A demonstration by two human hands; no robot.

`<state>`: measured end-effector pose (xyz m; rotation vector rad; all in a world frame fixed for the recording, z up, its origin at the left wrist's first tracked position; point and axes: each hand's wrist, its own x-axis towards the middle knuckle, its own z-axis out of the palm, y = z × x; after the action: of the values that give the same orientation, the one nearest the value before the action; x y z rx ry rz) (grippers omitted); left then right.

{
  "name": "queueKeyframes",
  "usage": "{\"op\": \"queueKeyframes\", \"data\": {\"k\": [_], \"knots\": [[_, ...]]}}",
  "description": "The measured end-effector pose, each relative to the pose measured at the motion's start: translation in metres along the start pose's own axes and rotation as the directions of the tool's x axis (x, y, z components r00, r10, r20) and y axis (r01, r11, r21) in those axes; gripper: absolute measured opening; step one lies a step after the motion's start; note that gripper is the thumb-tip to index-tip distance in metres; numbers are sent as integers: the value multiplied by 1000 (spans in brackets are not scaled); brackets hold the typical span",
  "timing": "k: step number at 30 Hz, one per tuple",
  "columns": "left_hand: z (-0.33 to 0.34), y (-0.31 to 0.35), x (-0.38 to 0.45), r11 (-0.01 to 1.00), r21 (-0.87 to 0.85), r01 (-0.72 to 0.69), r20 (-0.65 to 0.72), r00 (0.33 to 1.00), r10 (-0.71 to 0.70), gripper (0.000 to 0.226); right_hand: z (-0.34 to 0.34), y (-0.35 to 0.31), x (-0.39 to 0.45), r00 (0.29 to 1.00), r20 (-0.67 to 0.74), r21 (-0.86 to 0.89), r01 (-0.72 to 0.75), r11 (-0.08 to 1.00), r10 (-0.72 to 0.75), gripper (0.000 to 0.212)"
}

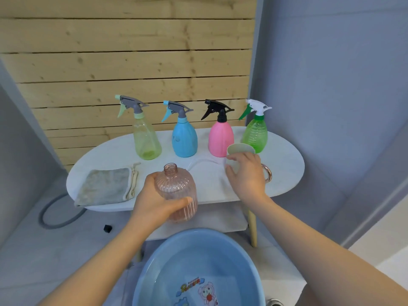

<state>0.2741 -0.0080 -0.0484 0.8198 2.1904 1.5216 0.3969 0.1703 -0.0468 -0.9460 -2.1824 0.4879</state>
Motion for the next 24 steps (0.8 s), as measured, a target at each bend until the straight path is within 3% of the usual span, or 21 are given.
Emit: {"op": "queueKeyframes", "data": {"k": [4,6,9,15,18,24], "knots": [[-21,-9,-7,1000,-3,-5,-10,1000,5,74,32,-22,-8,981,186,124,31,992,-54,29],[-30,-16,-10,1000,-1,-11,-21,1000,11,71,48,-29,-8,948,307,93,60,994,-86,35],[-46,-32,-11,1000,-4,22,-44,999,-22,86,74,-41,-8,884,439,40,158,987,-159,46],[-65,-50,-12,999,11,51,-46,998,-50,86,112,-57,-5,817,539,-119,315,942,-205,64],[-70,-57,-12,998,23,67,-44,997,-66,82,123,-63,-2,807,552,-229,389,892,-209,54],[-70,-62,-14,998,12,66,-28,997,-65,87,117,-77,5,813,544,-128,326,937,-209,28]]}}
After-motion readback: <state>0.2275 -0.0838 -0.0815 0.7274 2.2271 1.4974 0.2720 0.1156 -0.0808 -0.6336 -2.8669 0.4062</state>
